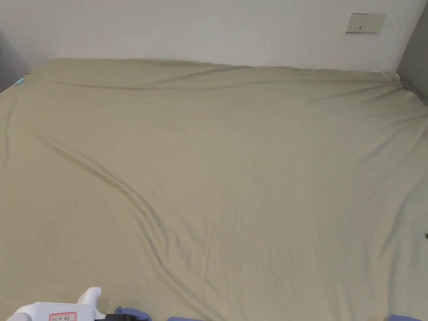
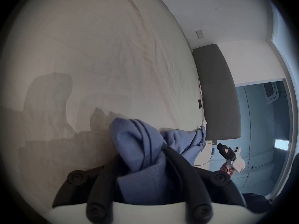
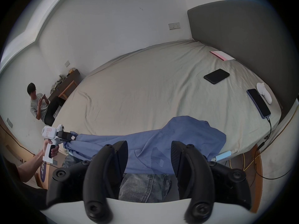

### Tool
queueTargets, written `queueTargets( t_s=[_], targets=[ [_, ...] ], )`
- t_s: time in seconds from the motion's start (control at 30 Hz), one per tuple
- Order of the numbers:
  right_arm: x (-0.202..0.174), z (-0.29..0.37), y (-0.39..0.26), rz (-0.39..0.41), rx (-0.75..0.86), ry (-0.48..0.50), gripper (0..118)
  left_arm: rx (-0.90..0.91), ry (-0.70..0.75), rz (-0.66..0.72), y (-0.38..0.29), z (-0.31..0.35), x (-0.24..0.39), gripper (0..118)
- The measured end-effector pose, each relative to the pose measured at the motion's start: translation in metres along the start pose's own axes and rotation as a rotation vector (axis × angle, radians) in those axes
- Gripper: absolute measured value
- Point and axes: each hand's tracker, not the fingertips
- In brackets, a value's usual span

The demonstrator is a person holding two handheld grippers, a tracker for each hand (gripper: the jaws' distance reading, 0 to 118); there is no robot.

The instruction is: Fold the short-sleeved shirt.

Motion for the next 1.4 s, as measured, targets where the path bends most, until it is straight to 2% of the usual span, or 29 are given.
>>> queueTargets(
  t_s=[0.33,0.63,0.87,0.97,1.03,1.13,1.27,1.33,1.4],
  targets=[
    [-0.009,0.002,0.004,0.009,0.017,-0.022,61,0.09,-0.012,0.033,0.012,0.027,-0.012,20],
    [-0.018,-0.003,0.012,0.011,0.024,-0.034,61,0.185,0.045,0.052,0.012,0.073,-0.008,20],
    [-0.027,-0.004,0.019,0.026,0.05,-0.016,61,0.43,0.301,0.059,0.029,0.192,-0.011,20],
    [-0.034,-0.003,0.022,0.026,0.075,0.0,61,0.499,0.502,0.03,0.024,0.242,0.014,20],
    [-0.035,-0.002,0.021,0.025,0.122,-0.017,61,0.467,0.641,-0.033,0.021,0.253,0.036,20],
    [-0.043,0.002,0.024,0.063,0.174,-0.02,61,0.36,0.691,-0.169,0.012,0.236,0.072,20],
    [-0.058,0.015,0.027,0.108,0.249,-0.005,61,0.322,0.511,-0.242,0.005,0.189,0.112,20],
    [-0.065,0.023,0.028,0.134,0.279,-0.011,61,0.224,0.426,-0.26,0.005,0.153,0.128,20],
    [-0.069,0.03,0.029,0.149,0.3,-0.006,61,0.165,0.404,-0.322,0.004,0.115,0.138,20]
  ],
)
